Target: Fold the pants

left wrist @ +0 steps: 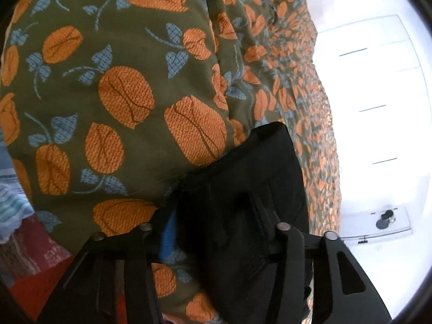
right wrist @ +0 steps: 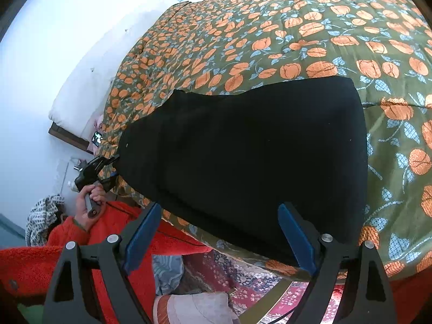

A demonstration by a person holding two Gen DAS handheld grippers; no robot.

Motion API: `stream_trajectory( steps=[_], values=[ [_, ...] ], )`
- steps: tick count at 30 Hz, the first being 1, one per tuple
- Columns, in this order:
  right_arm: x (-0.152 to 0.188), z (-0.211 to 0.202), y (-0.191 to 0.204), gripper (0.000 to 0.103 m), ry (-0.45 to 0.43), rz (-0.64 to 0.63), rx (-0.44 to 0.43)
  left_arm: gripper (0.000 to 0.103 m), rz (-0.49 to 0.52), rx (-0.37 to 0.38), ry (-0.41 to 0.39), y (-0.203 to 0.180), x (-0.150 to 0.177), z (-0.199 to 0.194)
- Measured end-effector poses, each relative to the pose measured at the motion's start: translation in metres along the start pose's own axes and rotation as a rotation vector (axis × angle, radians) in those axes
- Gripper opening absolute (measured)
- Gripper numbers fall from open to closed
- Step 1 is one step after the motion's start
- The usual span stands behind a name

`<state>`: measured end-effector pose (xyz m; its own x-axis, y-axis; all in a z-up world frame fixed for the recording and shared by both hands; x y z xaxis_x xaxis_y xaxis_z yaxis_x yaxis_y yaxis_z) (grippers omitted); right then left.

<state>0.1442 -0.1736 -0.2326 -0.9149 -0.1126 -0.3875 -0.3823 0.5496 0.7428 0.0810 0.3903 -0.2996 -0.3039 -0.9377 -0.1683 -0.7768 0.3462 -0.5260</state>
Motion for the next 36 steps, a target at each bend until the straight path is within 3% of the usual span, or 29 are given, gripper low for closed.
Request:
stream_trajectory(
  steps=[2, 6, 11, 14, 18, 21, 22, 24, 27, 31, 33, 34, 36],
  values=[
    [0.001, -0.001, 0.0, 0.088, -0.002, -0.003, 0.0, 0.061, 0.015, -0.004, 0.009, -0.005, 0.0, 0.005],
    [0.002, -0.005, -0.003, 0.088, -0.012, 0.011, -0.001, 0.063, 0.061, -0.022, 0.022, -0.014, 0.004, 0.012],
    [0.001, -0.009, -0.004, 0.088, -0.027, 0.018, 0.001, 0.027, 0.086, -0.024, -0.06, -0.021, 0.007, -0.01],
    [0.0, -0.011, -0.004, 0.088, -0.036, 0.02, -0.004, 0.021, 0.157, -0.032, -0.119, -0.036, 0.014, -0.036],
    [-0.001, -0.011, -0.002, 0.088, -0.042, 0.018, -0.015, 0.02, 0.405, -0.061, -0.259, -0.097, 0.049, -0.085],
    [-0.002, -0.01, -0.004, 0.088, -0.043, 0.022, -0.021, 0.02, 0.686, -0.072, -0.376, -0.165, 0.101, -0.117],
    [-0.002, -0.011, -0.004, 0.088, -0.045, 0.024, -0.024, 0.02, 0.813, -0.067, -0.411, -0.193, 0.132, -0.125],
    [-0.004, -0.013, -0.005, 0.088, -0.059, 0.029, -0.027, 0.02, 0.966, -0.053, -0.431, -0.223, 0.168, -0.128],
    [-0.007, -0.024, -0.005, 0.088, -0.109, 0.039, -0.028, 0.02, 1.217, -0.035, -0.41, -0.255, 0.24, -0.113],
    [-0.013, -0.049, -0.011, 0.088, -0.203, 0.06, -0.022, 0.022, 1.463, -0.03, -0.265, -0.264, 0.323, -0.059],
    [-0.014, -0.059, -0.016, 0.088, -0.236, 0.074, -0.014, 0.028, 1.571, -0.059, -0.202, -0.254, 0.36, -0.042],
    [-0.013, -0.064, -0.019, 0.088, -0.25, 0.082, -0.01, 0.037, 1.632, -0.084, -0.165, -0.248, 0.377, -0.028],
    [-0.013, -0.07, -0.023, 0.088, -0.268, 0.096, -0.004, 0.042, 1.674, -0.107, -0.128, -0.246, 0.391, -0.024]
  ],
)
Point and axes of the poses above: each gripper's, at about its wrist camera, not at the fingertips, and z roughly the way its jaws point, y to its left, x to its underside, the point moved 4 cm from there along z, roughly the way its jaws point, and after that the axes turned 13 degrees about -x, right-handed, at the moved point
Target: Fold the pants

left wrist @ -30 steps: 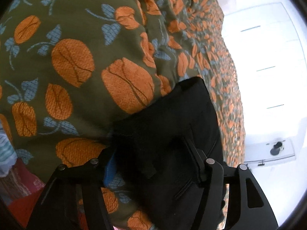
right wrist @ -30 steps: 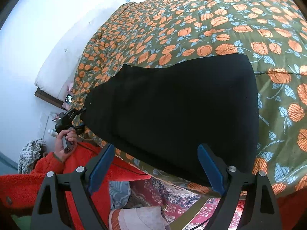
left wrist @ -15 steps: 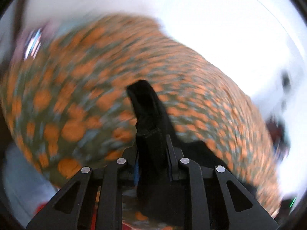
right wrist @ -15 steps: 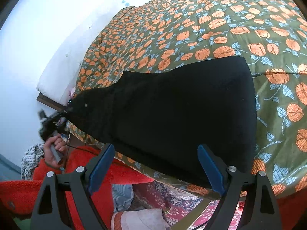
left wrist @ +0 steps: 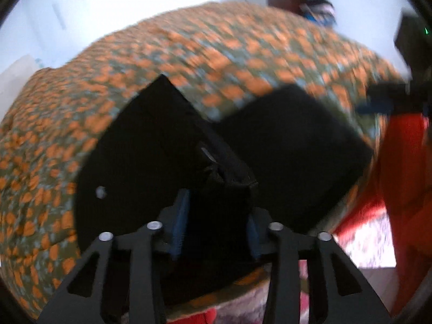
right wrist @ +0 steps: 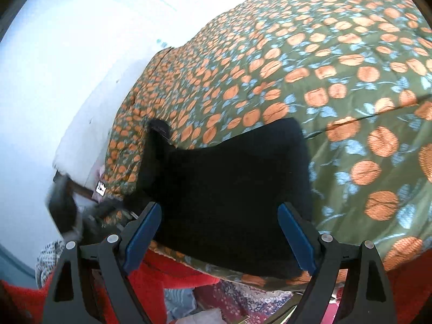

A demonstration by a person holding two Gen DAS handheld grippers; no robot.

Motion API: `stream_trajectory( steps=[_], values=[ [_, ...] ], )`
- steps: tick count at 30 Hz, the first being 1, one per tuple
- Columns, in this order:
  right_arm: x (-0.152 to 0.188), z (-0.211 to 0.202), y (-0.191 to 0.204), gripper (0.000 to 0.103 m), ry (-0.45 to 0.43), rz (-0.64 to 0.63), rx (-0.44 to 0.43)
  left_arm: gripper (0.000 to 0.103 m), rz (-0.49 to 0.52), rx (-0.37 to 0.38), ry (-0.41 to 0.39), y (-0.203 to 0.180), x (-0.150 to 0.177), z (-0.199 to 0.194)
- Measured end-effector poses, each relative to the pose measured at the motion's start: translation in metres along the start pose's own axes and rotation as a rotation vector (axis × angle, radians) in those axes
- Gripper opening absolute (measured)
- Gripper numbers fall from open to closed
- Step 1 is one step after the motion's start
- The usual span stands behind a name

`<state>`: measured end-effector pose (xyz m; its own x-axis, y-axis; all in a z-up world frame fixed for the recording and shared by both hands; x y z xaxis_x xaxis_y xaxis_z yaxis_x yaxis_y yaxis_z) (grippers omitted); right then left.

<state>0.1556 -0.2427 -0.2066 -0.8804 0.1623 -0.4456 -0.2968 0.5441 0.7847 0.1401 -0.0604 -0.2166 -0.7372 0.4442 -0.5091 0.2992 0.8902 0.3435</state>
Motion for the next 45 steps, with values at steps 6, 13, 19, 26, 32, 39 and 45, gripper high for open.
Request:
stream_trajectory(
  steps=[6, 13, 19, 26, 32, 39, 45],
  values=[
    [-0.007, -0.015, -0.001, 0.088, -0.047, 0.005, 0.015, 0.044, -0.234, 0.157, -0.039, 0.058, -0.005, -0.044],
    [-0.03, 0.007, 0.028, 0.088, 0.003, 0.007, -0.108, 0.025, -0.596, 0.048, -0.022, 0.161, 0.029, -0.021],
    [-0.027, 0.086, 0.041, 0.084, 0.254, 0.125, -0.302, 0.009, -0.41, 0.11, 0.129, 0.099, 0.045, 0.025],
    [-0.011, 0.139, 0.033, 0.072, 0.47, 0.106, -0.273, 0.008, -0.424, 0.144, 0.141, 0.094, 0.048, 0.024],
    [-0.004, 0.159, 0.031, 0.066, 0.579, 0.042, -0.222, 0.008, -0.42, 0.145, 0.138, 0.095, 0.05, 0.027],
    [-0.003, 0.167, 0.037, 0.052, 0.625, -0.012, -0.219, 0.009, -0.446, 0.156, 0.138, 0.098, 0.053, 0.028],
    [0.003, 0.18, 0.03, 0.024, 0.609, -0.04, -0.129, 0.01, -0.512, 0.147, 0.111, 0.116, 0.053, 0.019]
  ],
)
Point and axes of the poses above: each gripper's, at about its wrist camera, not at the fingertips, and z roughly the way its jaws point, y to its left, x to its underside, the point moved 4 cm from there along z, roughly the way its jaws point, and after that the axes turned 13 degrees about -x, right-handed, at the moved point
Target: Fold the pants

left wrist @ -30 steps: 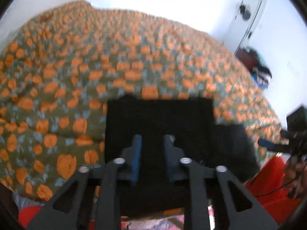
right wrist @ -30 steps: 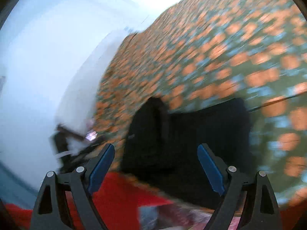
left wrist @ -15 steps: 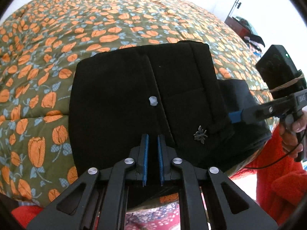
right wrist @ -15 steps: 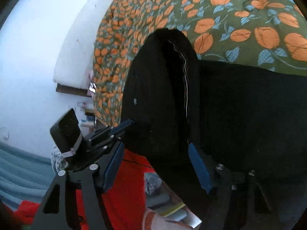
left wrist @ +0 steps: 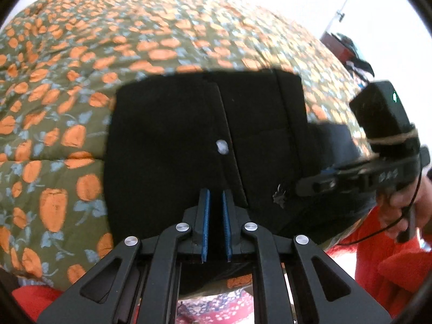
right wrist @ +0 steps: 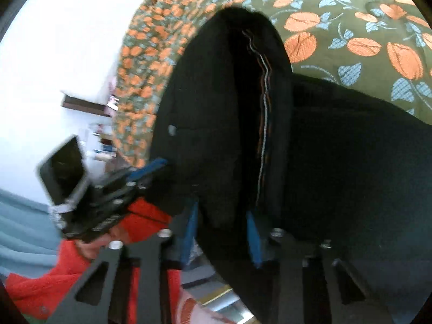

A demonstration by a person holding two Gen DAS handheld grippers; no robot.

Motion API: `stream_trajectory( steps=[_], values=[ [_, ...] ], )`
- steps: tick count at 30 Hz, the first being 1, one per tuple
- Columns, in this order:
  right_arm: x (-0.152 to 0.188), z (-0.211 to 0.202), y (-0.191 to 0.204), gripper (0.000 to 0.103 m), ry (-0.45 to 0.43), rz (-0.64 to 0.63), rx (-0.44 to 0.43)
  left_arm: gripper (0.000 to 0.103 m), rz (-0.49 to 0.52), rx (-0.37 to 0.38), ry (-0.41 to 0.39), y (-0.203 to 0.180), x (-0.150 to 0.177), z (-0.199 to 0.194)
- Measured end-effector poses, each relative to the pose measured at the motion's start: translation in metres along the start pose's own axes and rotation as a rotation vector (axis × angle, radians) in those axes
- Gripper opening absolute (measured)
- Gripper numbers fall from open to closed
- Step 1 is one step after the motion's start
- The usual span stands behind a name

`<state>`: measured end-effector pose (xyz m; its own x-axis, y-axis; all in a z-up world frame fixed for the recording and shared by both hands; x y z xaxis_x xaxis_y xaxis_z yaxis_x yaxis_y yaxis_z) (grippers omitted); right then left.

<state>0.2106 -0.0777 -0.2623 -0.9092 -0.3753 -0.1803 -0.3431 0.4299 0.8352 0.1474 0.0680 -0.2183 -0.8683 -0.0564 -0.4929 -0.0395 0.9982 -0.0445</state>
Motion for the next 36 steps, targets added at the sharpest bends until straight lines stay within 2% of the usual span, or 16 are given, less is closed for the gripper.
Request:
stream_trajectory(
  steps=[1, 2, 4, 5, 8, 12, 18, 22, 26, 27, 29, 31, 34, 36],
  values=[
    [0.0, 0.001, 0.003, 0.022, -0.009, -0.011, 0.019, 0.012, -0.034, 0.004, -0.033, 0.008, -0.003, -0.01],
    [-0.002, -0.002, 0.009, 0.021, -0.028, -0.021, 0.03, 0.022, -0.093, 0.015, -0.086, 0.021, -0.007, -0.025],
    [-0.002, -0.018, 0.026, 0.019, -0.08, -0.051, 0.006, 0.038, -0.185, -0.002, -0.168, 0.045, -0.01, -0.048],
    [-0.002, -0.031, 0.037, 0.019, -0.112, -0.07, -0.017, 0.042, -0.228, -0.021, -0.206, 0.059, -0.01, -0.058],
    [0.0, -0.072, 0.069, 0.019, -0.177, -0.132, -0.053, 0.042, -0.311, -0.05, -0.223, 0.085, -0.004, -0.063],
    [0.011, -0.12, 0.098, 0.018, -0.195, -0.206, -0.029, 0.042, -0.348, -0.035, -0.186, 0.093, 0.003, -0.054],
    [0.033, -0.162, 0.097, 0.018, -0.223, -0.202, 0.034, 0.042, -0.277, -0.021, -0.178, 0.072, -0.001, -0.051],
    [0.055, -0.177, 0.048, 0.018, -0.233, -0.084, 0.064, 0.042, -0.195, -0.01, -0.165, 0.044, -0.003, -0.05],
    [0.082, -0.177, -0.023, 0.018, -0.257, 0.071, 0.076, 0.042, -0.095, -0.005, -0.141, 0.011, -0.003, -0.043],
    [0.086, -0.172, -0.038, 0.02, -0.256, 0.099, 0.076, 0.042, -0.063, -0.007, -0.133, 0.001, -0.003, -0.042],
    [0.091, -0.17, -0.056, 0.031, -0.27, 0.157, 0.064, 0.042, -0.017, -0.008, -0.124, -0.014, -0.003, -0.041],
    [0.088, -0.178, -0.054, 0.042, -0.27, 0.17, 0.042, 0.042, 0.032, 0.003, -0.124, -0.032, -0.004, -0.04],
    [0.068, -0.207, -0.032, 0.045, -0.267, 0.053, 0.178, 0.042, 0.089, 0.0, -0.104, -0.057, -0.006, -0.03],
    [0.042, -0.225, -0.01, 0.045, -0.286, -0.031, 0.244, 0.042, 0.126, -0.013, -0.075, -0.072, -0.003, -0.019]
  ],
)
Point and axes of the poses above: each gripper's, at about its wrist camera, not at the fingertips, and z roughly the way its jaws point, y to its left, x to its underside, the point moved 4 cm from there along z, roughly the way its jaws point, and after that the axes turned 13 degrees about -x, right-handed, at the moved point
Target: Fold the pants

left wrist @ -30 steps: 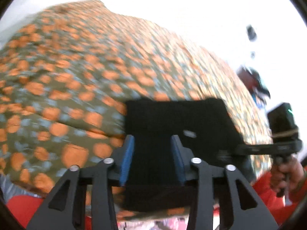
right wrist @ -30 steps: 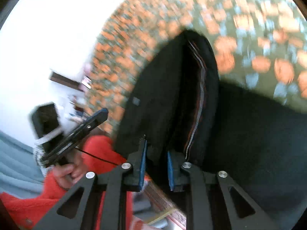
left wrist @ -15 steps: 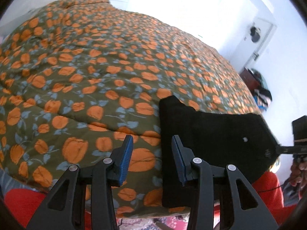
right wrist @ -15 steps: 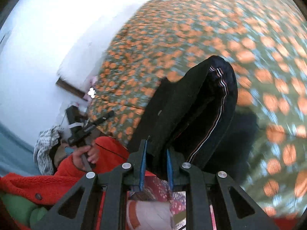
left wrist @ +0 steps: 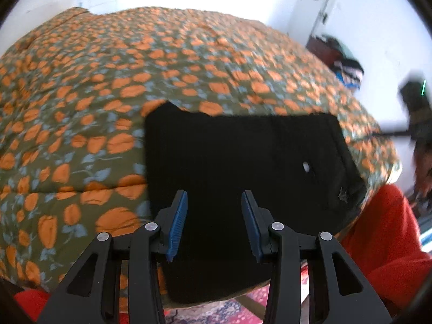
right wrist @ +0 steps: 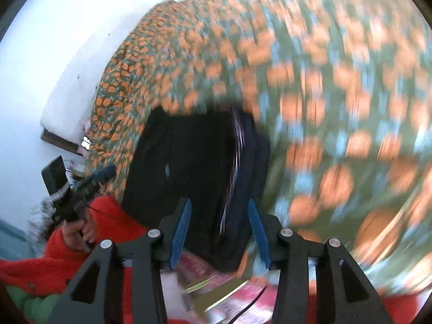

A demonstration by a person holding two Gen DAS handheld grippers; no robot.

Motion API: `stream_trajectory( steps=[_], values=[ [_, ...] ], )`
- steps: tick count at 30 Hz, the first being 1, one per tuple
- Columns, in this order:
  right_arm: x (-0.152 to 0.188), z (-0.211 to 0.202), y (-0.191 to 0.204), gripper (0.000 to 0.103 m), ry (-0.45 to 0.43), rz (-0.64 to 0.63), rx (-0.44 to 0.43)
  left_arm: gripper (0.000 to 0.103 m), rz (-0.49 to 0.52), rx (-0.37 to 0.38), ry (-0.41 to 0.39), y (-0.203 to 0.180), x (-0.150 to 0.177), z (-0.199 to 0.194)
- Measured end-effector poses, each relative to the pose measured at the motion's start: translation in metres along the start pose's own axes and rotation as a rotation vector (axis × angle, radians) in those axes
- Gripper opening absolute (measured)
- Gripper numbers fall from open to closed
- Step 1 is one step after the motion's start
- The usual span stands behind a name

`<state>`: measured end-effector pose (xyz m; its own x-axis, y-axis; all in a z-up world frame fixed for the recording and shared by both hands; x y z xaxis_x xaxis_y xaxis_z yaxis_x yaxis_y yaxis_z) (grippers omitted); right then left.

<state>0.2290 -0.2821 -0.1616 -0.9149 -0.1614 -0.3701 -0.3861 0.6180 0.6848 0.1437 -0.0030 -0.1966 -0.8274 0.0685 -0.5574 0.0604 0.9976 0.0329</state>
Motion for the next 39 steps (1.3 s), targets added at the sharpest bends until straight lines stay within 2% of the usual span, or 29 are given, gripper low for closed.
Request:
stream_trajectory(
  steps=[4, 7, 9, 12, 14, 16, 19, 21, 23, 25, 30, 32, 35, 39],
  values=[
    [-0.049, 0.0, 0.045, 0.048, -0.065, -0.15, -0.021, 0.042, 0.082, -0.02, 0.052, -0.021, 0.012, 0.014],
    [-0.063, 0.034, 0.063, 0.05, -0.069, -0.211, -0.031, 0.042, 0.14, -0.035, 0.057, -0.03, 0.021, 0.012],
    [-0.062, 0.067, 0.057, 0.05, -0.024, -0.201, -0.027, 0.042, 0.155, -0.032, 0.058, -0.033, 0.023, 0.012],
    [-0.049, 0.103, 0.022, 0.047, 0.058, -0.125, 0.046, 0.042, 0.168, -0.02, 0.063, -0.035, 0.027, 0.011],
    [-0.041, 0.109, 0.008, 0.044, 0.071, -0.08, 0.067, 0.042, 0.178, -0.022, 0.062, -0.036, 0.028, 0.01],
    [-0.035, 0.099, 0.012, 0.044, 0.054, -0.086, 0.069, 0.042, 0.168, -0.015, 0.056, -0.035, 0.028, 0.007],
    [-0.025, 0.081, 0.039, 0.044, 0.048, -0.185, 0.12, 0.043, 0.124, -0.003, 0.021, -0.029, 0.021, -0.003],
    [-0.014, 0.072, 0.061, 0.044, 0.045, -0.238, 0.092, 0.046, 0.097, -0.002, -0.002, -0.026, 0.015, -0.007],
    [-0.001, 0.071, 0.078, 0.044, 0.052, -0.268, 0.064, 0.058, 0.066, -0.011, -0.022, -0.021, 0.01, -0.011],
    [0.017, 0.077, 0.088, 0.044, 0.073, -0.292, 0.05, 0.061, 0.047, -0.029, -0.029, -0.016, 0.008, -0.012],
    [0.063, 0.103, 0.072, 0.044, 0.175, -0.265, 0.098, 0.062, 0.048, -0.053, 0.043, -0.01, 0.017, 0.004],
    [0.075, 0.109, 0.061, 0.045, 0.182, -0.231, 0.103, 0.063, 0.073, -0.068, 0.093, -0.011, 0.024, 0.013],
    [0.088, 0.114, 0.052, 0.044, 0.206, -0.187, 0.106, 0.063, 0.116, -0.091, 0.094, -0.015, 0.03, 0.013],
    [0.092, 0.106, 0.059, 0.044, 0.169, -0.201, 0.117, 0.064, 0.079, -0.084, 0.066, -0.008, 0.027, 0.002]
  ],
)
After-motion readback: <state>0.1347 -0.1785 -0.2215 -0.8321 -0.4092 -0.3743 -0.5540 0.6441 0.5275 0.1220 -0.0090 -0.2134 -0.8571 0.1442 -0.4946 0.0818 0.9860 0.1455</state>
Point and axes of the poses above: each gripper's, at about its wrist camera, not at the fingertips, and z roughly the way its jaws point, y to its left, x to its underside, the point moved 4 cm from there along z, roughly the way its jaws point, and after that the axes turned 13 degrees about -x, right-handed, at the moved point
